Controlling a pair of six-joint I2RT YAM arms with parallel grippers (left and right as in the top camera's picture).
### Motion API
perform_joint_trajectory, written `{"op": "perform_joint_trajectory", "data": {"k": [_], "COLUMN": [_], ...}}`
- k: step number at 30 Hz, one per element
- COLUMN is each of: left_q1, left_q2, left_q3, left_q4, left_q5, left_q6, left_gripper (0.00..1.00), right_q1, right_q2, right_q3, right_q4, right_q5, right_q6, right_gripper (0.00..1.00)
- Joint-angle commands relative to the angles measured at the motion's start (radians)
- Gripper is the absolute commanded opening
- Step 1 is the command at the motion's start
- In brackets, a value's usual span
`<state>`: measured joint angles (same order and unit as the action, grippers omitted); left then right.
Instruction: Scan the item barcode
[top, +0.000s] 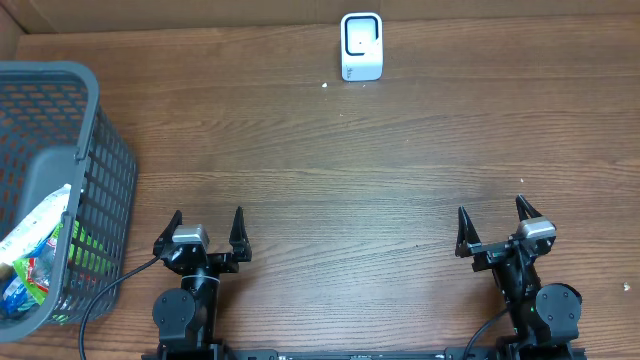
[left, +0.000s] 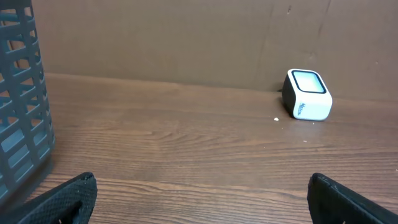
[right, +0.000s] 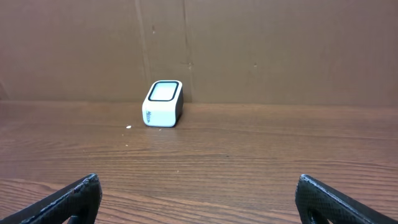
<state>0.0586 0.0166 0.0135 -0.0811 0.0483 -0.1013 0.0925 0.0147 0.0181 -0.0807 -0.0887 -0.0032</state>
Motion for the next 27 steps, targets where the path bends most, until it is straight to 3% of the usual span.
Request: {"op": "perform_joint_trajectory", "data": {"k": [1,22,27], "left_q1": [-0.006,-0.006,-0.006], "left_q2": [-0.012,-0.012,-0.012], "left_q3": [-0.008,-0.008,-0.002], "left_q4": [0.004,0.028,0.033], "left_q5": [-0.014,-0.024,0.007], "left_q6": [0.0,-0.001,-0.06], "left_gripper": [1.0,1.0,1.0], "right_q1": [0.005,0.005,0.005], "right_q2": [-0.012,-0.012,-0.012], "right_q3": [-0.01,-0.01,-0.01], "right_q4": [0.004,0.004,0.004], "right_q5": [0.01,0.01,0.01], "right_q6": [0.0,0.0,0.0], "right_gripper": [1.0,1.0,1.0]}}
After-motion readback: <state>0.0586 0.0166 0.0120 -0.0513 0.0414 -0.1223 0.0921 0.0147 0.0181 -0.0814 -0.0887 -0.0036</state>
